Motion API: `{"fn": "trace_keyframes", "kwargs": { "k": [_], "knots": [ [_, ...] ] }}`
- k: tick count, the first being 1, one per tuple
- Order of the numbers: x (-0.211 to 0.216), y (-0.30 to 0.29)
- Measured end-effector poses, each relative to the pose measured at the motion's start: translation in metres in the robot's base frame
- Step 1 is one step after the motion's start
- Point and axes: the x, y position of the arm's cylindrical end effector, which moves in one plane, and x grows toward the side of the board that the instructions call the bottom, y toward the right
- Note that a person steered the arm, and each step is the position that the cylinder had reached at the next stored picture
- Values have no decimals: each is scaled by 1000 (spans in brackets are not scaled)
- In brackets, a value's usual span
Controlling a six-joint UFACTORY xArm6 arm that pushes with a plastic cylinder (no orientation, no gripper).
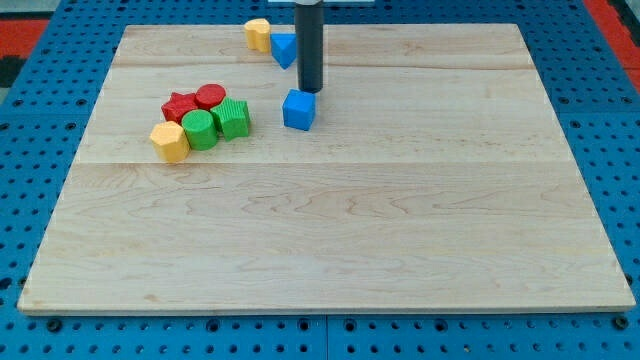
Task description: Move the blue cube to the bottom right of the green star
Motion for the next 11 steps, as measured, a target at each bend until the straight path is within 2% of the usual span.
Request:
{"fn": "trace_keyframes", "kwargs": {
  "k": [2, 3, 4, 5, 8, 11],
  "knots": [
    [47, -5],
    [62, 22],
    [72, 84],
    [83, 81],
    [105, 7],
    [94, -25]
  ]
}}
